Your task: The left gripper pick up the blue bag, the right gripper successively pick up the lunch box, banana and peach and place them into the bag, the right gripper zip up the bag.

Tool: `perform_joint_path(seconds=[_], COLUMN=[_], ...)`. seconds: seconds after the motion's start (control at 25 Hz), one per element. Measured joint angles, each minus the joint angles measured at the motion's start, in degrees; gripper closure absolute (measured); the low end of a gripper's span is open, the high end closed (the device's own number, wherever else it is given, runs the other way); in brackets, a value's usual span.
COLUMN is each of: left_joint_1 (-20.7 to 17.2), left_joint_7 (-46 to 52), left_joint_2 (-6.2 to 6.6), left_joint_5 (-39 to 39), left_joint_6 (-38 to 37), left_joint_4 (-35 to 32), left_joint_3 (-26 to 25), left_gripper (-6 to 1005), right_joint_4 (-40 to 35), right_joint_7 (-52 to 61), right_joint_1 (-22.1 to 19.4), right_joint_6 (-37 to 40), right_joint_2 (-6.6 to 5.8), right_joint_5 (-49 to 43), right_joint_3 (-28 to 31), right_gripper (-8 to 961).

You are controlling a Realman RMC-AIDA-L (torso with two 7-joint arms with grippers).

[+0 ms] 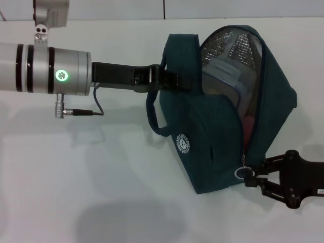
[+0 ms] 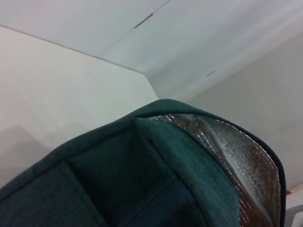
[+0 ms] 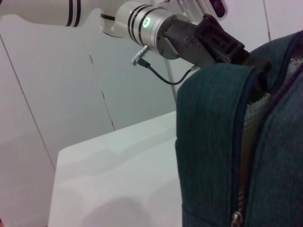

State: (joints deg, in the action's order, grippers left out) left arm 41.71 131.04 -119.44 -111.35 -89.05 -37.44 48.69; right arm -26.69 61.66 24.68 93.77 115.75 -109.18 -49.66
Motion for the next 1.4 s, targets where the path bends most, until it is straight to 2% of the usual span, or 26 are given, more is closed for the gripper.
perform_joint_path(seconds=[0.4, 0.72, 0.88, 1.12, 1.4], left_joint_1=[0.0, -0.9, -2.0, -4.3, -7.9], left_joint_7=[-0.7, -3.8, -6.6, -14.7, -23.0], left_joint_2=[-0.01, -0.01, -0.01, -0.01, 0.10], left_joint_5=[0.0, 2.4, 3.1, 8.2, 17.3], left_joint_6=[0.0, 0.2, 0.2, -0.1, -0.3], left_joint_4=[0.0, 2.4, 2.8, 3.9, 4.3], left_joint_3=[0.0, -0.4, -0.4, -0.3, -0.4], left_gripper=[933, 920, 913, 682, 515], right_joint_4=[0.0, -1.0, -3.8, -6.8, -9.2], right_joint_7=[0.1, -0.2, 0.0, 0.1, 0.1], right_joint_1=[0.4, 0.3, -0.4, -1.5, -2.0], right_joint_6=[-0.8, 2.2, 3.7, 6.1, 8.4], right_joint_2=[0.07, -0.32, -0.48, -0.49, -0.54], right_joint_5=[0.4, 1.2, 1.4, 4.5, 11.5], right_joint_3=[0.0, 0.5, 0.4, 0.7, 0.7], right_gripper=[944, 944, 943, 943, 943])
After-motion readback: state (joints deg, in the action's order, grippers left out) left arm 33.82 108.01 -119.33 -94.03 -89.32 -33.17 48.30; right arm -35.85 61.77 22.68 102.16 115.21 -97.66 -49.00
